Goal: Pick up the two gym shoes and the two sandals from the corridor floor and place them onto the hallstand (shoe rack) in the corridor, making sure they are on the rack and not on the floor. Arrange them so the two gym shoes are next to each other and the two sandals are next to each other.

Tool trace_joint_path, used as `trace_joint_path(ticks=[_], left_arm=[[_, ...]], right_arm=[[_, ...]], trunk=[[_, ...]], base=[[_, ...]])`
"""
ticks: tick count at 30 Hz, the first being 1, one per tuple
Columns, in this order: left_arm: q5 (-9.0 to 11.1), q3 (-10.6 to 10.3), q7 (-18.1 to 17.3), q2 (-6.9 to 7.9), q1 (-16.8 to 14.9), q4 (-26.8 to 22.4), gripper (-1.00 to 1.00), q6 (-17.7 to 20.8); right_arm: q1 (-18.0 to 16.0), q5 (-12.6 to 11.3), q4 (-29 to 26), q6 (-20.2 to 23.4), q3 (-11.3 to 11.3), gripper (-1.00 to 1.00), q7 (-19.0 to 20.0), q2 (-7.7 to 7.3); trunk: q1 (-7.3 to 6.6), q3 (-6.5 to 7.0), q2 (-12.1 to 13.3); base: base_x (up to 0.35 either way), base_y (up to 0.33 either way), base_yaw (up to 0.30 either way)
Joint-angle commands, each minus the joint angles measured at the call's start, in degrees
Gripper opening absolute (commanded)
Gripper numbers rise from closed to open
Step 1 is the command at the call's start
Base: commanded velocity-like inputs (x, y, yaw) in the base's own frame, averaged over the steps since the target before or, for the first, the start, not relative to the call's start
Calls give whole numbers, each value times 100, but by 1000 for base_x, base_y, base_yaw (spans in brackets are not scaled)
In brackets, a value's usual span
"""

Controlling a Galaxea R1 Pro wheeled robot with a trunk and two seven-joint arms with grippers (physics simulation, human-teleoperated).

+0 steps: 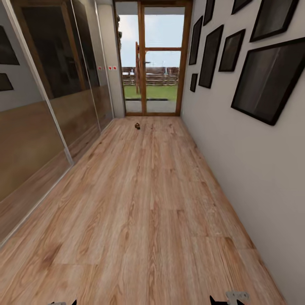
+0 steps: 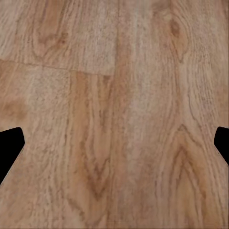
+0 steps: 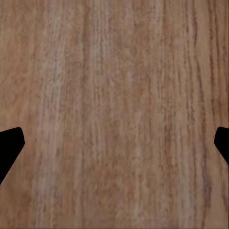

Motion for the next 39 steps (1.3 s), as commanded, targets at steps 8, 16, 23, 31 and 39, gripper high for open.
trace_joint_path(ticks=[8, 16, 23, 31, 39], left_arm=[[19, 35, -59, -2, -5, 6, 100, 5], [19, 35, -59, -2, -5, 6, 100, 5], [19, 35, -59, -2, -5, 6, 100, 5], [14, 35, -59, -2, -5, 47, 100, 5], [3, 40, -59, -1, -5, 118, 100, -2]], right_arm=[[-5, -61, 7, -20, 44, 100, 26, -2], [-7, -61, 7, -18, 44, 100, 26, -2], [-4, -61, 7, -18, 44, 100, 26, -2], [-5, -61, 7, -19, 44, 100, 26, -2], [-4, -61, 7, -21, 44, 100, 26, -2]], trunk=[[2, -5, -2], [2, -5, -2], [2, -5, -2], [2, -5, -2], [2, -5, -2]], base=[[339, 0, 0], [338, 0, 0], [338, 0, 0], [339, 0, 0], [339, 0, 0]])
